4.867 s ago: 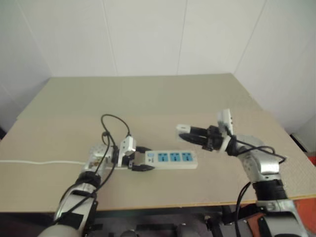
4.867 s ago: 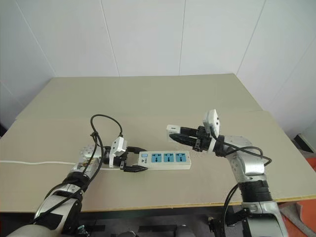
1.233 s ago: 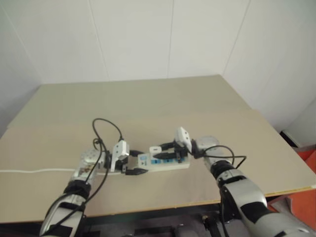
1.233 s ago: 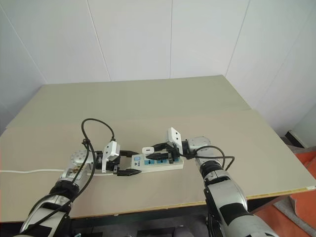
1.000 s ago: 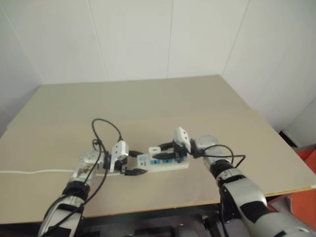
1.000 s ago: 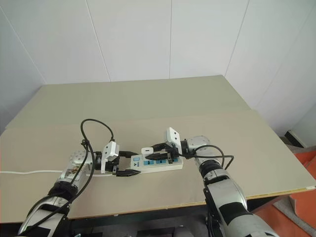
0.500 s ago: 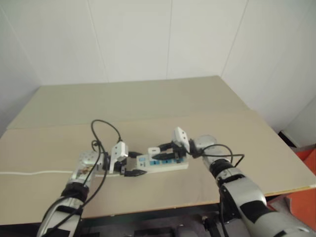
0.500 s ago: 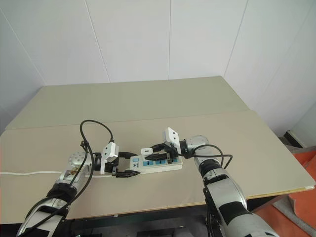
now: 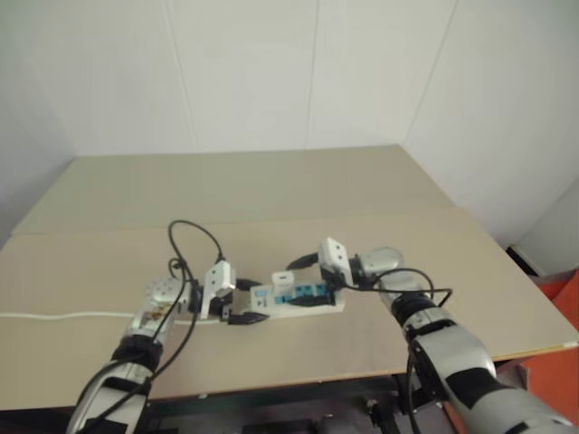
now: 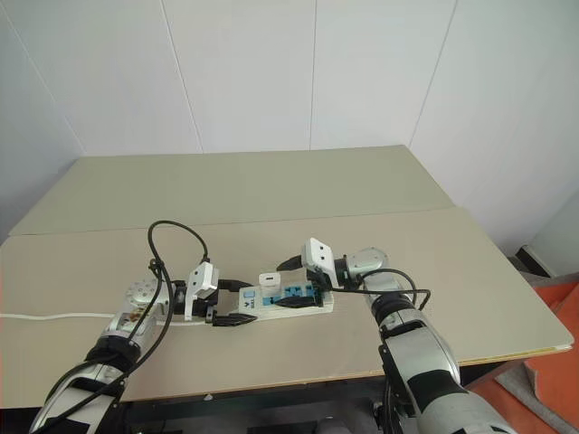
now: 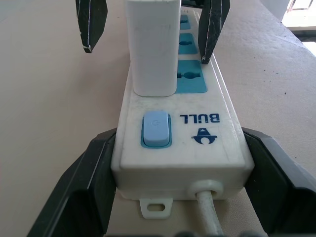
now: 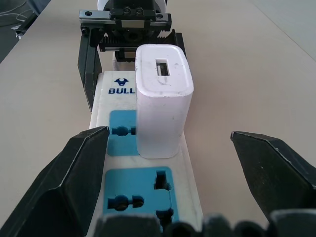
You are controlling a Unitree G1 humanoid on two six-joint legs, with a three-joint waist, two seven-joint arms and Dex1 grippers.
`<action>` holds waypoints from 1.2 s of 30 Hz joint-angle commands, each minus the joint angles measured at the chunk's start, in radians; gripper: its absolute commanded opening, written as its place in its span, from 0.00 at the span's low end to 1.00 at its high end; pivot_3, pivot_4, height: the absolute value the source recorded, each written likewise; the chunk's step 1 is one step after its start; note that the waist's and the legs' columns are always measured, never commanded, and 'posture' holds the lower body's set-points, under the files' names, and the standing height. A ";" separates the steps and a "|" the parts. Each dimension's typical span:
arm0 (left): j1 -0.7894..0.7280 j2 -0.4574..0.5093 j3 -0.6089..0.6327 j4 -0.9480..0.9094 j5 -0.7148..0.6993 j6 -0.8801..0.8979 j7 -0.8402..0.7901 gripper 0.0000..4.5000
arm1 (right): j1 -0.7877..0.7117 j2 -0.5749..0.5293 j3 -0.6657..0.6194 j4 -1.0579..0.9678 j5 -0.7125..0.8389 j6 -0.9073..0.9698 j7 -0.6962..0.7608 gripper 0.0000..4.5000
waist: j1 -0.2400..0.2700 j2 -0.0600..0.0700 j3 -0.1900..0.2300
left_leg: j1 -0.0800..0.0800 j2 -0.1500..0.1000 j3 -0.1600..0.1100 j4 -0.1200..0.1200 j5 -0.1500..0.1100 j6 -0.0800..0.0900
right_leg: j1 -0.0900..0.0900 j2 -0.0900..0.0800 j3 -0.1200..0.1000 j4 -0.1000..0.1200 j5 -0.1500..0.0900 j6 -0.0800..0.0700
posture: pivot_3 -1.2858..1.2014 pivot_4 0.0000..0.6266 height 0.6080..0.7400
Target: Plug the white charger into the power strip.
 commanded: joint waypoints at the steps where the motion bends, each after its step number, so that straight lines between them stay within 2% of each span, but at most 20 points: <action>1: 0.021 0.046 -0.027 0.018 0.047 -0.018 -0.037 0.73 | 0.071 -0.030 0.034 0.086 -0.080 0.012 0.004 0.98 | 0.000 0.000 0.000 | 0.000 0.000 0.000 0.000 0.000 0.000 | 0.000 0.000 0.000 0.000 0.000 0.000 | 0.52 0.24 1.00; 7: -0.006 0.013 -0.008 0.045 0.020 0.011 -0.016 0.73 | 0.065 -0.033 0.006 0.078 -0.054 -0.016 -0.001 0.98 | 0.004 0.000 0.000 | 0.000 0.000 0.000 0.000 0.000 0.000 | 0.000 0.000 0.000 0.000 0.000 0.000 | 0.52 0.24 1.00; 9: -0.008 0.003 0.005 0.046 -0.012 0.004 -0.047 0.88 | 0.062 -0.035 -0.018 0.072 -0.035 -0.023 -0.002 1.00 | 0.005 0.000 0.000 | 0.000 0.000 0.000 0.000 0.000 0.000 | 0.000 0.000 0.000 0.000 -0.001 0.001 | 0.52 0.24 1.00; 11: -0.004 -0.007 0.018 0.038 -0.041 0.001 -0.074 0.99 | 0.060 -0.040 -0.035 0.070 -0.026 -0.024 0.007 1.00 | 0.008 0.001 0.001 | -0.001 -0.001 0.000 0.000 0.000 0.000 | 0.000 0.000 0.000 0.000 -0.001 0.001 | 0.52 0.24 1.00; 17: -0.028 -0.004 0.064 -0.111 -0.159 0.112 -0.155 0.99 | 0.056 -0.086 -0.113 0.035 0.043 -0.016 0.120 1.00 | 0.040 0.003 0.007 | -0.004 -0.002 0.000 0.001 0.000 0.000 | -0.001 -0.002 -0.001 -0.002 -0.001 0.002 | 0.52 0.24 1.00; 23: -0.097 0.059 0.133 -0.216 -0.312 0.367 -0.233 0.99 | 0.040 -0.152 -0.194 -0.060 0.133 -0.001 0.201 1.00 | 0.045 0.006 0.025 | -0.012 -0.002 -0.001 0.002 0.000 0.000 | -0.008 -0.002 -0.002 -0.002 -0.001 0.002 | 0.52 0.24 1.00; 25: -0.106 0.110 0.103 -0.227 -0.312 0.350 -0.234 0.99 | 0.052 -0.207 -0.196 -0.140 0.188 0.023 0.218 1.00 | 0.041 0.010 0.031 | -0.021 -0.003 -0.001 0.003 0.001 -0.001 | -0.018 -0.003 -0.001 0.001 0.003 -0.004 | 0.52 0.24 1.00; 29: -0.112 0.226 0.003 -0.183 -0.283 0.240 -0.235 0.99 | 0.113 -0.346 -0.156 -0.330 0.293 0.108 0.223 1.00 | 0.038 0.018 0.037 | -0.039 -0.004 0.000 0.003 0.003 -0.004 | -0.038 -0.004 0.000 0.004 0.004 -0.004 | 0.52 0.24 1.00; 32: -0.101 0.310 -0.050 -0.134 -0.309 0.179 -0.235 0.99 | 0.184 -0.484 -0.128 -0.469 0.324 0.153 0.223 1.00 | 0.038 0.018 0.041 | -0.042 -0.003 -0.001 0.003 0.003 -0.004 | -0.040 -0.004 -0.001 0.003 0.004 -0.004 | 0.52 0.24 1.00; 36: -0.087 0.355 -0.071 -0.112 -0.361 0.168 -0.235 0.99 | 0.267 -0.605 -0.123 -0.600 0.380 0.216 0.223 1.00 | 0.038 0.017 0.046 | -0.041 -0.004 0.000 0.003 0.003 -0.004 | -0.039 -0.004 -0.001 0.002 0.004 -0.004 | 0.52 0.24 1.00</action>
